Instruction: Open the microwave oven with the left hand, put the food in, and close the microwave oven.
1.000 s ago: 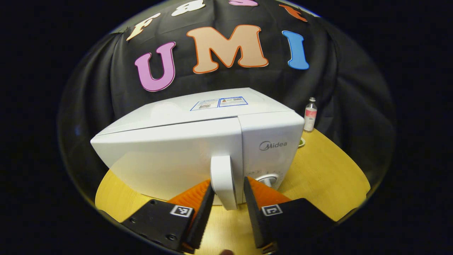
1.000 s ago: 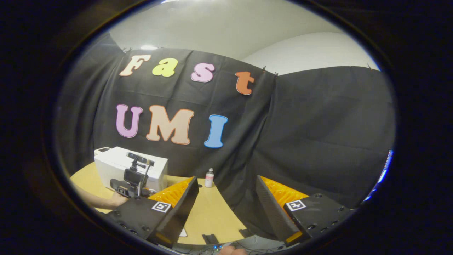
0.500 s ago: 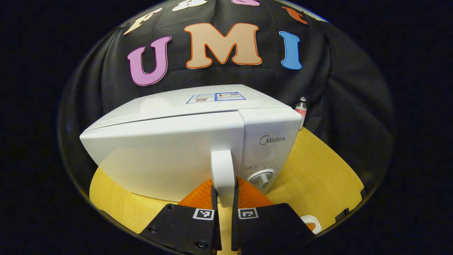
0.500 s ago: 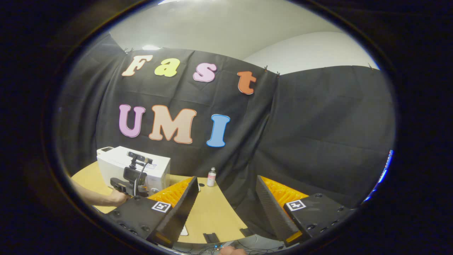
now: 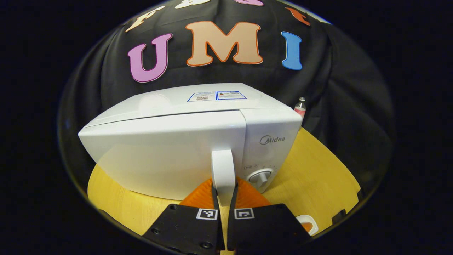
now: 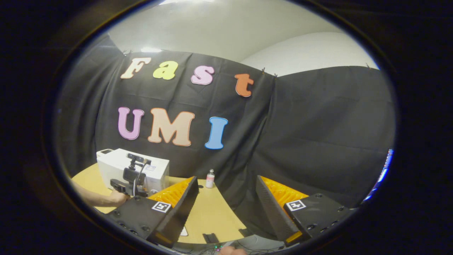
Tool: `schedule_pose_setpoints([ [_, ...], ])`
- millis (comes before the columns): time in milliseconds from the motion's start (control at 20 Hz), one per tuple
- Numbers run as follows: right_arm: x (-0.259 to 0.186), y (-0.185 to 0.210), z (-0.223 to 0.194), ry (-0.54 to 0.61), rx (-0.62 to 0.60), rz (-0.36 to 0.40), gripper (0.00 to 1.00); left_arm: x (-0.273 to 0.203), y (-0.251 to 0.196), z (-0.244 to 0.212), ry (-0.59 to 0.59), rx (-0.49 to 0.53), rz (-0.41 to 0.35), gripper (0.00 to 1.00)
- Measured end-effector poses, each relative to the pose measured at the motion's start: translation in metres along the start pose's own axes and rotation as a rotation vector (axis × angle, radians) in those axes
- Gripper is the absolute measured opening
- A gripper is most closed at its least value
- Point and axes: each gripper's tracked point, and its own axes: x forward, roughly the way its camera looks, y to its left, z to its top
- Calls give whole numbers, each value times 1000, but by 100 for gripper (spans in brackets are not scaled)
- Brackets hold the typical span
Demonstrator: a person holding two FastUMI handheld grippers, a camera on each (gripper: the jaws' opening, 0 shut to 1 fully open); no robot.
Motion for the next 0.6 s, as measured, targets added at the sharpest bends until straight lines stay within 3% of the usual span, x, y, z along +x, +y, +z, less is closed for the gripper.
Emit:
schedule_pose_setpoints([
  [300, 1, 1, -2, 4, 5, -13, 97, -36, 1, -17, -35, 1, -22, 1],
  [600, 7, 37, -4, 4, 23, 72, 100, -108, 19, -58, -18, 11, -65, 4],
])
